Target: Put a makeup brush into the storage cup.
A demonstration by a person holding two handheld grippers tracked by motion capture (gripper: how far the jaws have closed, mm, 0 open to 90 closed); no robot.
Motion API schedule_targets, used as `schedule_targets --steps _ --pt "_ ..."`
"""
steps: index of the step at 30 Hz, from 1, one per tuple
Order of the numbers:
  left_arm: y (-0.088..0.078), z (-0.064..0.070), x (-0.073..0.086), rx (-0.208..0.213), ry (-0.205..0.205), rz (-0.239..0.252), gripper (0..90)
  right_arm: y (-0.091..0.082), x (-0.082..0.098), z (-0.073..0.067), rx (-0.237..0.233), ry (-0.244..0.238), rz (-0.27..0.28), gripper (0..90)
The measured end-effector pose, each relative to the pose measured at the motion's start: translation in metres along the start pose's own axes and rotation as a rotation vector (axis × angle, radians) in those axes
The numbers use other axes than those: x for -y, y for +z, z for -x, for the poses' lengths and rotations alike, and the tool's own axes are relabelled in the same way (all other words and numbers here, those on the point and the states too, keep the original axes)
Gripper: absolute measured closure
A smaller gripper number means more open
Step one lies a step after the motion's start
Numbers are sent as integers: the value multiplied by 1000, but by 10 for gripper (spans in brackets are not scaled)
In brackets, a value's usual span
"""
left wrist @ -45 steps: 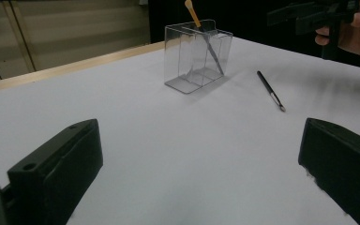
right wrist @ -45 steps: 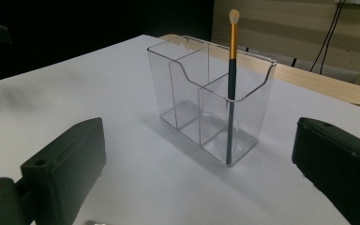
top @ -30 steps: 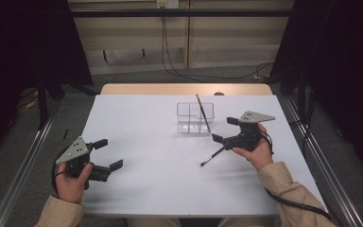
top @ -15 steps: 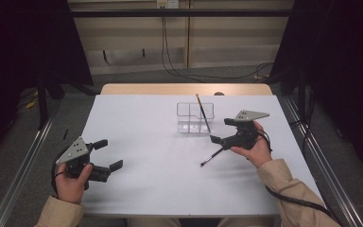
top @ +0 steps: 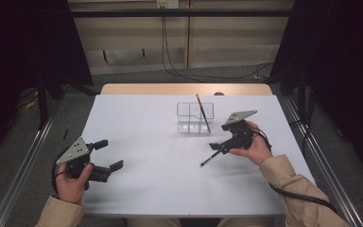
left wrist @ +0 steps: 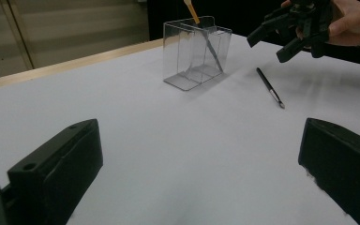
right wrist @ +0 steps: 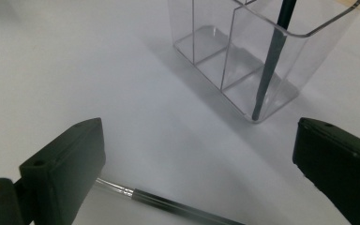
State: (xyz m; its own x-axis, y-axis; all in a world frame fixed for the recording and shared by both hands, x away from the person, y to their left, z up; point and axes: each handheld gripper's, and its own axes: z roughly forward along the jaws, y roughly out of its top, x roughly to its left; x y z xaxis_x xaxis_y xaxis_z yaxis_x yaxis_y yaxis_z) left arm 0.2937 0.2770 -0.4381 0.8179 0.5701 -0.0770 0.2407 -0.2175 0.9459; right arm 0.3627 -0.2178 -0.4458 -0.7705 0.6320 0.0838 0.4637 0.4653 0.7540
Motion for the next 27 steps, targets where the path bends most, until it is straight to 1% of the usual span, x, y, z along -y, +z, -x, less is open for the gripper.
schedule_targets --steps 1,8,14,17,18,21,22,25,27 --pt "0 0 0 0 1 0 0 1 -1 0 -8 -4 -13 24" --pt "0 0 0 0 2 1 0 5 -4 1 -25 -33 -104 23" --pt "0 0 0 1 -1 1 0 10 -5 -1 -46 -78 -172 23" --pt "0 0 0 -2 -1 0 0 13 -5 -2 -48 -84 -203 30" --pt "0 -1 0 -2 -1 1 0 13 -5 -2 -47 -96 -211 38" --pt "0 -1 0 0 -2 3 0 14 -4 -3 -50 -113 -225 43" --pt "0 -1 0 0 -2 3 0 14 -4 -3 -43 -121 -231 44" --pt "0 -1 0 -2 -1 1 0 15 -3 -3 -44 -146 -258 57" --pt "0 -1 0 -1 -1 3 0 16 -2 -4 -40 -153 -281 58"
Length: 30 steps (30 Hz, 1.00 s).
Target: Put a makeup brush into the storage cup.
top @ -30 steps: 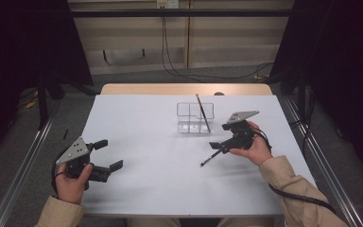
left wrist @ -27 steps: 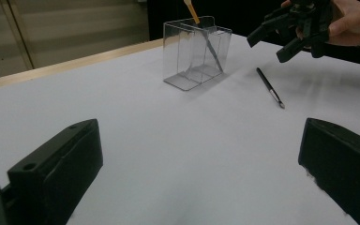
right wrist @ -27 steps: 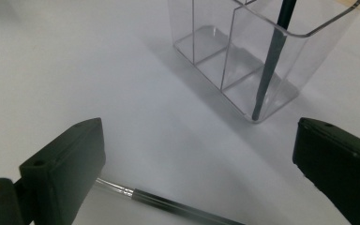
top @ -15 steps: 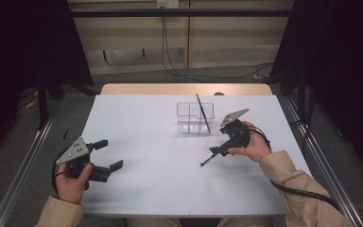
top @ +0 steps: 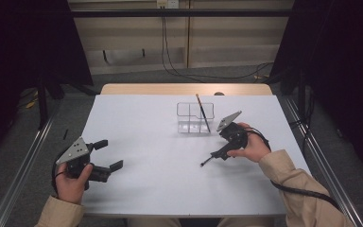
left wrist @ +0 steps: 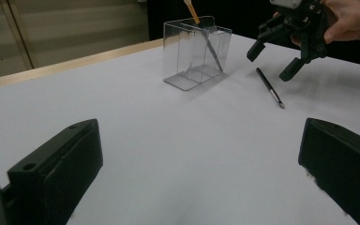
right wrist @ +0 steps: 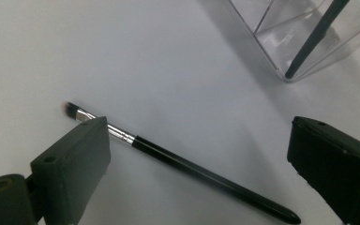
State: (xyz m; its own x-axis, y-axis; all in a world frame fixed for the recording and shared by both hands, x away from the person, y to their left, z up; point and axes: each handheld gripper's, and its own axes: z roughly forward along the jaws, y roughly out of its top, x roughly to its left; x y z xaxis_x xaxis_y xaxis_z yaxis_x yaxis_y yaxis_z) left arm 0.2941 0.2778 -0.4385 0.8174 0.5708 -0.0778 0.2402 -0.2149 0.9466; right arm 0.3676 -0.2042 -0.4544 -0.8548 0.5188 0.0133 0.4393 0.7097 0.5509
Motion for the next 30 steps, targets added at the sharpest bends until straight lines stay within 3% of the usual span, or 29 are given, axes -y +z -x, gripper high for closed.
schedule_targets --steps 14,22,30 --pt "0 0 0 -3 2 -2 0 8 6 -5 -15 -66 -75 140" --pt "0 -1 0 -4 1 -2 1 12 3 -8 -44 -103 -82 278" --pt "0 0 0 -5 6 -5 0 9 3 -11 -83 -108 -88 458"
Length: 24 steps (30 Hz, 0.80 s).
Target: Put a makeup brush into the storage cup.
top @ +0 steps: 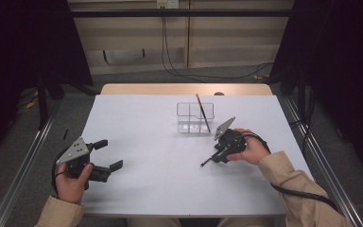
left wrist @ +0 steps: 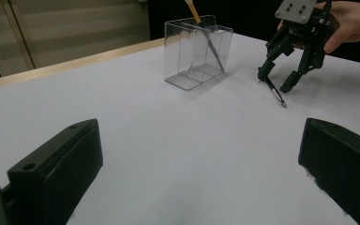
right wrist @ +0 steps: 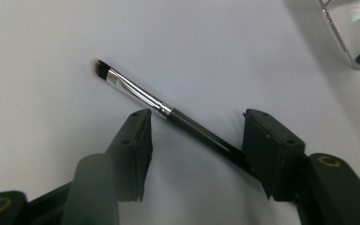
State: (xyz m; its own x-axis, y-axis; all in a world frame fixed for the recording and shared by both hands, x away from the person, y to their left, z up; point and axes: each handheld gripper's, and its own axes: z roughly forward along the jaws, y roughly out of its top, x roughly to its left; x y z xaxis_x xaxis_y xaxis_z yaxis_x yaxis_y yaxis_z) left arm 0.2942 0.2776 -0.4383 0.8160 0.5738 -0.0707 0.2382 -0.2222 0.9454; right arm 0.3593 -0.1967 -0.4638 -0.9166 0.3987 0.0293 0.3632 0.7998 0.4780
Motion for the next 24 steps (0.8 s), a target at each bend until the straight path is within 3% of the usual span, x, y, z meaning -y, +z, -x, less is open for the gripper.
schedule_targets --steps 4,6,12,17,24 --pt "0 0 0 -1 -1 1 0 -1 -4 -3 -4 -9 -29 540" --pt "0 0 0 0 -1 2 0 -1 -6 -5 -17 -28 -43 628" --pt "0 0 0 2 1 2 0 -2 -8 -7 -34 -4 -65 828" --pt "-1 0 0 1 -3 5 0 -3 -8 -7 -33 31 -70 844" --pt "0 -1 0 3 -1 3 0 -2 -14 -5 -36 86 -119 836"
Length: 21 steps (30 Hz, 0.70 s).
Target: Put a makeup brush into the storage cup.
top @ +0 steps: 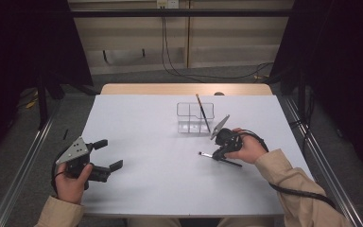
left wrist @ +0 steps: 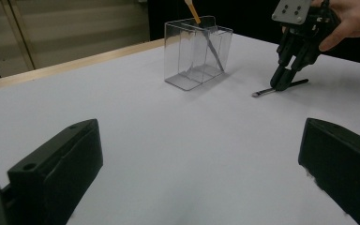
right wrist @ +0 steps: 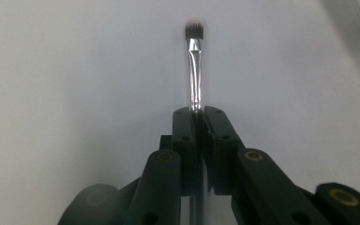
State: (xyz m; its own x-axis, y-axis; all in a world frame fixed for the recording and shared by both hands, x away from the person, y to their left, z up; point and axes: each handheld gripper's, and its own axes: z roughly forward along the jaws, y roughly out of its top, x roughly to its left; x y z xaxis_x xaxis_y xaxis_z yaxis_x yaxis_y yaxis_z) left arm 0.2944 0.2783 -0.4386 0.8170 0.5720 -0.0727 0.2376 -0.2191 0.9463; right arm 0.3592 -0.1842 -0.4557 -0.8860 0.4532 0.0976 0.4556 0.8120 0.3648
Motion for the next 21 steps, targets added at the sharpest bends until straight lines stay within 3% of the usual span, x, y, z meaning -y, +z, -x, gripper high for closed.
schedule_targets --steps 12,14,15,21 --pt "1 0 0 3 -1 -1 0 2 -13 0 18 13 -98 832" --pt "1 -1 0 2 -2 0 0 2 -15 -2 21 38 -101 833" --pt "1 -1 0 3 -2 1 0 2 -15 -1 19 23 -114 834" --pt "1 0 0 3 3 -4 0 2 -16 -1 29 38 -119 846"
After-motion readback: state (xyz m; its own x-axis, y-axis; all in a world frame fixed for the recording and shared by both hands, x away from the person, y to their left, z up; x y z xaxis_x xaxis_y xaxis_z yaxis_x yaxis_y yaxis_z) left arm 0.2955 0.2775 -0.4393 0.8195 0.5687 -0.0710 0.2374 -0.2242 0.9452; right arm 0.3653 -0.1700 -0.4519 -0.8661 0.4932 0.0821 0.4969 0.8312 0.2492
